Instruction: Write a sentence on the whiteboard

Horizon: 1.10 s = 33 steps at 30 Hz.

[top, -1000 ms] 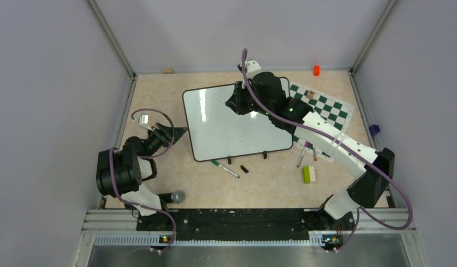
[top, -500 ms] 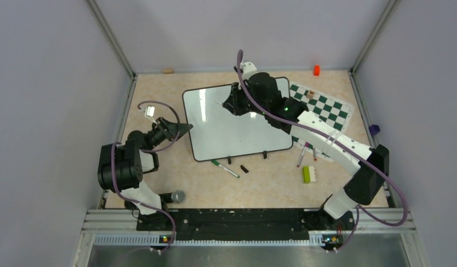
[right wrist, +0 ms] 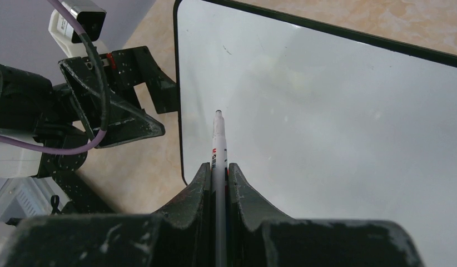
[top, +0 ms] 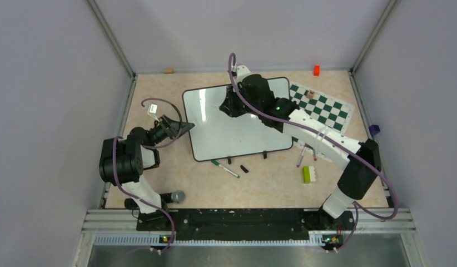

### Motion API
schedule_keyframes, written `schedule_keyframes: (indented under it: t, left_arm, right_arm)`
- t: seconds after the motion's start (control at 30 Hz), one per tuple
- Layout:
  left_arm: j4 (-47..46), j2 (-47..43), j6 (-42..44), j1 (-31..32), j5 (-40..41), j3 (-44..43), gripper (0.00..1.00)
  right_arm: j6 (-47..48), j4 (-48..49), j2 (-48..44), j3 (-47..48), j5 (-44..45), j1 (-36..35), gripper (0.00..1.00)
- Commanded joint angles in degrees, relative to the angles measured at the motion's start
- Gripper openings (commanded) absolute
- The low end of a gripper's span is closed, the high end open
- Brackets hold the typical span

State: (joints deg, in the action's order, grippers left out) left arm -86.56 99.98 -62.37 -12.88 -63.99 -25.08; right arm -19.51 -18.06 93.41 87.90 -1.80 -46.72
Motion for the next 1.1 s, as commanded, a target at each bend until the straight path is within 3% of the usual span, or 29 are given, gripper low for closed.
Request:
schedule_keyframes:
  t: [0.0,0.3,0.4,0.63,0.83,1.07]
  left_arm:
    - [-6.2,0.7,-0.4,0.5,-2.0,-1.8,0.98]
    - [-6.2,-0.8,8.8,1.4,-0.8,0.6,0.81]
    - [-6.2,-1.3,11.9,1.8,-2.1,0.9,0.85]
    - [-6.2,2.0,9.7,3.2,-2.6,-0.4,0.83]
    - [-6.2,6.5,7.1,4.5,-2.4,-2.2,0.59]
    - [-6.2,5.9,8.0,4.6,-1.9,-1.8,0.44]
  right_arm:
    - [0.9,3.1,1.2,3.7,-1.1,-0.4,0.00]
    - [2.0,3.2,3.2,6.6,-1.5,-0.4,0.00]
    - [1.6,3.5,3.8,6.7,-2.6,-0.4,0.00]
    - [1.1,3.5,3.6,5.4,-2.9,-0.4,0.00]
    - [1.1,3.4,3.2,4.3,-2.7,-0.4,0.00]
    - [1.1,3.2,3.2,3.7,-3.0,-0.4,0.00]
